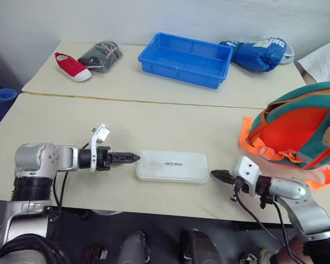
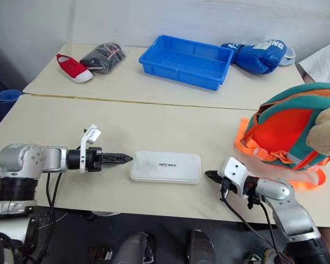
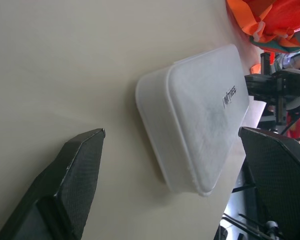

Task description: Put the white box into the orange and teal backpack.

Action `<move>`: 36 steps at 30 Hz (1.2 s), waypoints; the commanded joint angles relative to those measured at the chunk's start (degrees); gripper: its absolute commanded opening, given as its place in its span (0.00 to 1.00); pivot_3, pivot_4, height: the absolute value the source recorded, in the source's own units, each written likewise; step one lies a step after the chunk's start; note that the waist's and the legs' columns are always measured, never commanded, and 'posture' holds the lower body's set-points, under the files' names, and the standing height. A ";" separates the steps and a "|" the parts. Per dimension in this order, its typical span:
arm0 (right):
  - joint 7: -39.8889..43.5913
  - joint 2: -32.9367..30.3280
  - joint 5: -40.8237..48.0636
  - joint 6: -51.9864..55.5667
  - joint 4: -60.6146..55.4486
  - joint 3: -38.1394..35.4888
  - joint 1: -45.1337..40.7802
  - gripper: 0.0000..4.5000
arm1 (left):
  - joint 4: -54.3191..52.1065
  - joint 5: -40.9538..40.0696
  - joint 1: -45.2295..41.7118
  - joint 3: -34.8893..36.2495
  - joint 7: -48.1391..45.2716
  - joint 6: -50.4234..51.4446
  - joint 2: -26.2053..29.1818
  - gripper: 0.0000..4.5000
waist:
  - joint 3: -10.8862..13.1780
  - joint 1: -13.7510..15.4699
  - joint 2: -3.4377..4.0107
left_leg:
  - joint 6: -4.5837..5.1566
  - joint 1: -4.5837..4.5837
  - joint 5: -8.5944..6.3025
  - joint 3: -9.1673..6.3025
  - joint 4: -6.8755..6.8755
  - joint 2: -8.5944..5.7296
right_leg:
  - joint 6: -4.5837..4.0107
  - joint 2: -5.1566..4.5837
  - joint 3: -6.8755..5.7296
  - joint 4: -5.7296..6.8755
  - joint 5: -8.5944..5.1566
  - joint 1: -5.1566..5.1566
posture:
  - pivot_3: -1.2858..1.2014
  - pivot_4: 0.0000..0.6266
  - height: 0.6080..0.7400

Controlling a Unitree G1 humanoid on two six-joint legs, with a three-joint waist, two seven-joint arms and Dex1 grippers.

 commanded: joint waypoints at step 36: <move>-9.61 7.15 12.94 -0.24 -15.07 -21.41 20.62 0.26 | -2.31 -15.51 -6.20 0.30 2.62 5.94 -8.50 0.28 | 0.01 0.20 -0.03 | -0.11 -0.13 -0.06 -0.12 0.19 0.03 | 0.01 -0.03 -0.03 0.08 0.00 0.00 | 0.52 0.24 1.00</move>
